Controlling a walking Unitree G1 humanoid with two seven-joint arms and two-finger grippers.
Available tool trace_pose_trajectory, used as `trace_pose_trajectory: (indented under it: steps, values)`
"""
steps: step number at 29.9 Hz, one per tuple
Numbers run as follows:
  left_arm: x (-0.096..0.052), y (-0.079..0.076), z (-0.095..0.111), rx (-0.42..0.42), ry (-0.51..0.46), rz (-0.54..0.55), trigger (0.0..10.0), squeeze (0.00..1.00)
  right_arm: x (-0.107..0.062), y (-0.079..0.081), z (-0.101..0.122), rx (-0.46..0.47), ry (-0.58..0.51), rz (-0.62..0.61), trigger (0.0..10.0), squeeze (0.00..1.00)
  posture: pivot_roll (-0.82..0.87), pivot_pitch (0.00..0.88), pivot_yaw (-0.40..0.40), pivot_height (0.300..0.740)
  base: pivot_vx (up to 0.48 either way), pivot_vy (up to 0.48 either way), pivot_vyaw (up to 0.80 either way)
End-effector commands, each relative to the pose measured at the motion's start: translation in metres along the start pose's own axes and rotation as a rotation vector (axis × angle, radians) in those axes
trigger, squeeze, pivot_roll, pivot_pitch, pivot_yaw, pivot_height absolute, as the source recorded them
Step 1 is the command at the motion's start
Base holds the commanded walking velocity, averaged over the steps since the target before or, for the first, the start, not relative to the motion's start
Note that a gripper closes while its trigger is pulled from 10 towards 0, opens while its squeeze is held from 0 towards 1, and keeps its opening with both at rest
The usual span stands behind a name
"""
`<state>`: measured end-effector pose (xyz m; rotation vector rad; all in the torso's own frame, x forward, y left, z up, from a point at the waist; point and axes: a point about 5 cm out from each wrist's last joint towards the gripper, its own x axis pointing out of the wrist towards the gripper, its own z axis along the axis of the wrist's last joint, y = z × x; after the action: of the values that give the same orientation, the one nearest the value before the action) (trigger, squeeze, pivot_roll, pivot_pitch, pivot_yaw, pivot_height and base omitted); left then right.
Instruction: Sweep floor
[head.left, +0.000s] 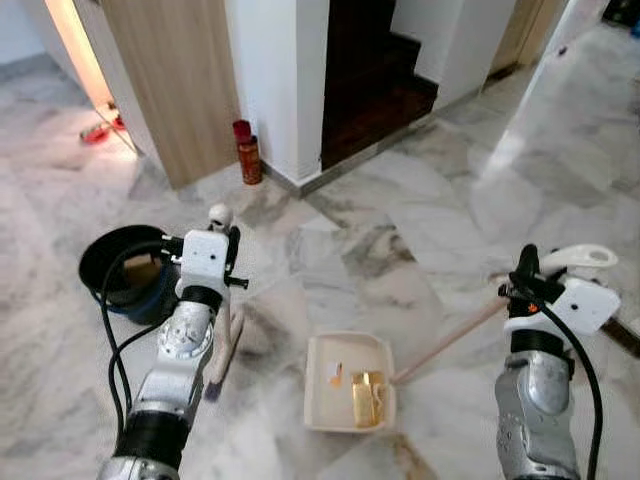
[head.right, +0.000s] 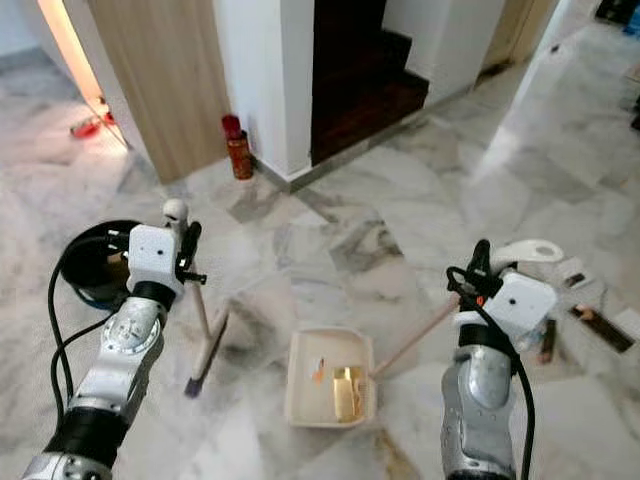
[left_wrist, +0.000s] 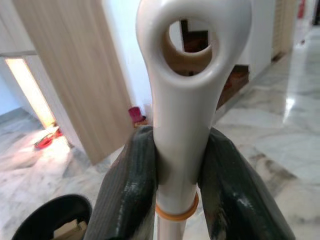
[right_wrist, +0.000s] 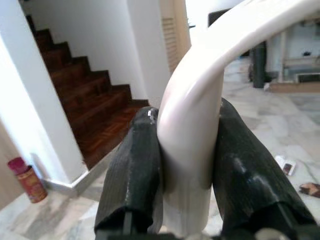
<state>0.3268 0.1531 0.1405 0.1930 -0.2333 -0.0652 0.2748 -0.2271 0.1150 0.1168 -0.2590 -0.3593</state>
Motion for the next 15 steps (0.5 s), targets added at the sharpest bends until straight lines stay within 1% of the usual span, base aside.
trace_pose_trajectory:
  steps: [1,6,8,11,15]
  values:
    - [0.0035,0.0019,0.0109,0.013,-0.047,0.002,10.0,0.00,0.0051,0.0018,0.0117,0.003,-0.058,0.008,10.0,0.00,0.12,0.072,-0.024,0.740,0.000,0.315,0.00]
    - [0.0035,0.0037,0.0113,0.015,-0.048,0.006,10.0,0.00,0.0053,0.0037,0.0114,-0.024,-0.055,0.022,10.0,0.00,0.12,0.076,-0.025,0.740,0.000,0.315,0.00]
    - [0.0034,0.0037,0.0113,0.015,-0.048,0.006,10.0,0.00,0.0052,0.0044,0.0116,-0.024,-0.057,0.027,10.0,0.00,0.12,0.076,-0.025,0.740,0.000,0.315,0.48]
    - [0.0037,0.0038,0.0112,0.017,-0.047,0.005,10.0,0.00,0.0053,0.0046,0.0117,-0.018,-0.059,0.022,10.0,0.00,0.12,0.077,-0.023,0.740,0.000,0.315,0.76]
    - [0.0035,0.0040,0.0114,0.015,-0.048,0.004,10.0,0.00,0.0049,0.0046,0.0113,-0.011,-0.057,0.018,10.0,0.00,0.12,0.077,-0.023,0.740,0.000,0.314,0.00]
